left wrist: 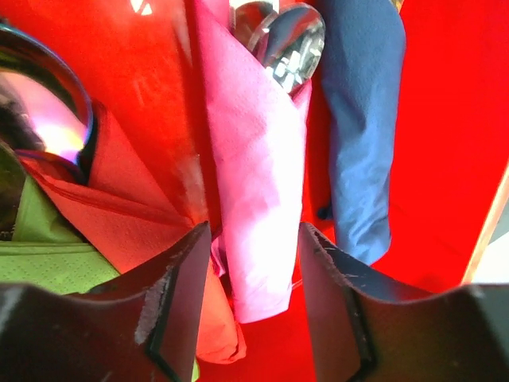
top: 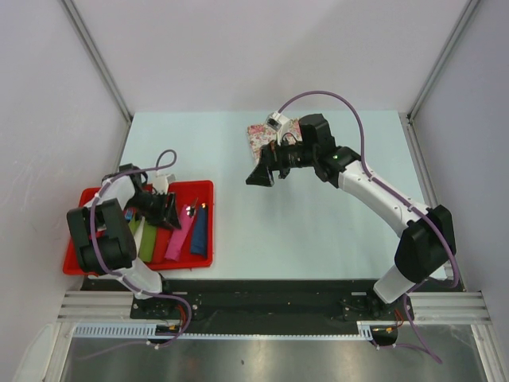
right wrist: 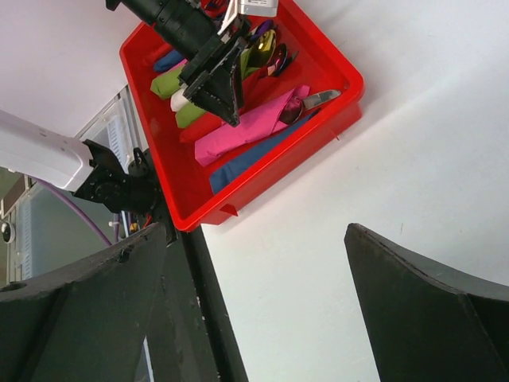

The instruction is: Place the utensils on the paper napkin and roll it up

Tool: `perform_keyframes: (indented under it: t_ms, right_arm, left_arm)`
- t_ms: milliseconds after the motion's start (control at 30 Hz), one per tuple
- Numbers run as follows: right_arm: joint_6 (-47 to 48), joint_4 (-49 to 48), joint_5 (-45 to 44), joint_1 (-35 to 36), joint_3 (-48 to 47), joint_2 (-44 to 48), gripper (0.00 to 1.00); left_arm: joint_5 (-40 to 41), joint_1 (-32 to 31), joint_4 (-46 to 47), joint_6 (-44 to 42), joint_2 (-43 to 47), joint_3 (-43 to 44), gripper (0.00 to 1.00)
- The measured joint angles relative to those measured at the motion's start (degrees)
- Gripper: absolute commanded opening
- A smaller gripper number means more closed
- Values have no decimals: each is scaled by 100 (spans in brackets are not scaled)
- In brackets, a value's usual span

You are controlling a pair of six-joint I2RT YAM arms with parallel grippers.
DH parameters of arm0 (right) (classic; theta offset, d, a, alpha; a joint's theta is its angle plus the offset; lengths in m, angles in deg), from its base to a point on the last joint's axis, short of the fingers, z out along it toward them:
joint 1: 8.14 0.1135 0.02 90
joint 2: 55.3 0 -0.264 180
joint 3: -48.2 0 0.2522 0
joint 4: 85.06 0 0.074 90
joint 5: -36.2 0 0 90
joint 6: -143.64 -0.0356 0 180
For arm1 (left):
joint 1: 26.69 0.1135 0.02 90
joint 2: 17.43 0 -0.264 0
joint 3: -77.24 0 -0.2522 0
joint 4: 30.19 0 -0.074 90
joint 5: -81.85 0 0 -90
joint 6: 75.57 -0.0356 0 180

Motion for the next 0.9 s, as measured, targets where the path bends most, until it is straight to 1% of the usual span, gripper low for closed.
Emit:
perform_keyframes:
  t_ms: [33,67,100,133,167,200,233,300,433,600,700,800,833,900]
  right_arm:
    - [4,0,2,0,0,0,100]
    - [26,0,2,0,0,0,100]
    - [50,4,2,0,0,0,100]
    - [79,4,0,-4,0,0,100]
    - [107,7,0,-11,0,0,100]
    - [133,9,-2,-26,0,0,100]
    - [151,9,-4,-52,0,0,100]
    - [181,9,-42,-138,0,0,100]
    - [260,7,-186,-433,0,0,100]
    - [369,15,-498,-918,0,13,100]
    - [428,2,-817,-1309,59,129,100]
    - [431,-4,-1071,-1773,275,417,100]
    - [426,-37,-1141,-1869,385,544,100]
    - [426,-83,-1217,-2288,651,787,100]
  left_arm:
    - [-24,-4,-44,-125,35,0,63]
    - [-68,-9,-92,-232,94,0,66]
    - [-133,-13,-127,-310,168,0,67]
    - [-210,-22,-177,-385,293,13,72]
    - [-267,-44,-227,-431,444,55,75]
    - [-299,-79,-256,-468,619,136,80]
    - [-284,-157,-275,-470,782,269,99]
    - [-212,-409,-177,-442,1071,636,100]
    - [-9,-1016,79,-17,1405,1561,100]
    - [389,-1729,358,671,1198,2957,100]
    - [822,-2140,603,1091,911,3611,100]
    - [1250,-2535,933,1362,688,3891,100]
    - [1419,-2664,1029,1438,634,3910,100]
    - [1622,-2879,1167,1593,522,3910,100]
